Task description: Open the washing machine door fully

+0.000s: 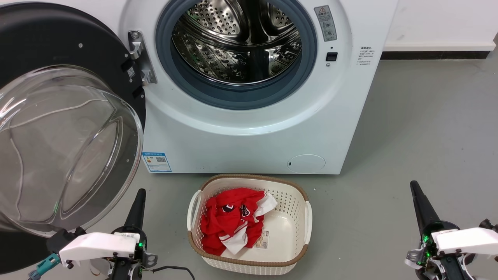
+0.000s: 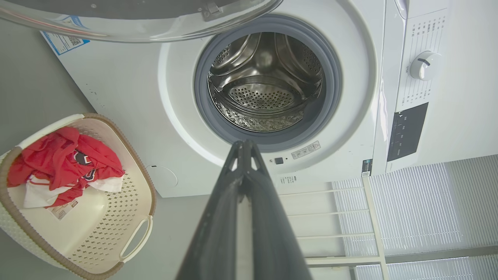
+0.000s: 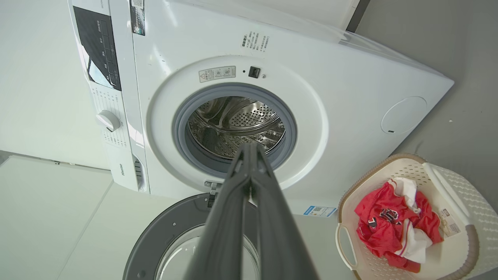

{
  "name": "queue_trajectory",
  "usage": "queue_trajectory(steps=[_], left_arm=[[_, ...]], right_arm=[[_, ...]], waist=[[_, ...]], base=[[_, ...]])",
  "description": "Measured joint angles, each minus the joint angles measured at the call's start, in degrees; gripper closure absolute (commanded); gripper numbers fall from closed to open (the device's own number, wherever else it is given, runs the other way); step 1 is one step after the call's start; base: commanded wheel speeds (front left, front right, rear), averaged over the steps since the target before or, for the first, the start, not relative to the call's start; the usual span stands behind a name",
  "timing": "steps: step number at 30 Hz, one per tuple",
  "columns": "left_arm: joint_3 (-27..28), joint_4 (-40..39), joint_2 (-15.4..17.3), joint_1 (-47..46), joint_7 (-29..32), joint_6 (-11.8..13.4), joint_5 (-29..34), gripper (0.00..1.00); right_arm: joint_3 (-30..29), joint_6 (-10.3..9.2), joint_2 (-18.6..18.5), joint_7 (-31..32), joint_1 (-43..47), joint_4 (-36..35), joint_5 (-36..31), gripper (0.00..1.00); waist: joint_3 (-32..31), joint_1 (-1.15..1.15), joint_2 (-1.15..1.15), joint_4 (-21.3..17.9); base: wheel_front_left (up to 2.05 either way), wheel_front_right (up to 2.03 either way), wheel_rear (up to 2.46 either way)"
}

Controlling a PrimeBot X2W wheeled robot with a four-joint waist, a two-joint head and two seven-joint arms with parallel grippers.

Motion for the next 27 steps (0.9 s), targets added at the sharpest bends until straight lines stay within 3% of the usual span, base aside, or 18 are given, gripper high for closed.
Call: queue_trajectory(steps=[27], left_arm=[[2.15,0.90,-0.44,-0.94,3.01,-1.87,-11.89,1.00]], right_arm=[[-0.97,0.00,0.09,2.32,-1.73,2.11,11.71,1.00]], waist=[[0.12,0.00,0.00,-0.38]], base=[[0.00,0.00,0.00]])
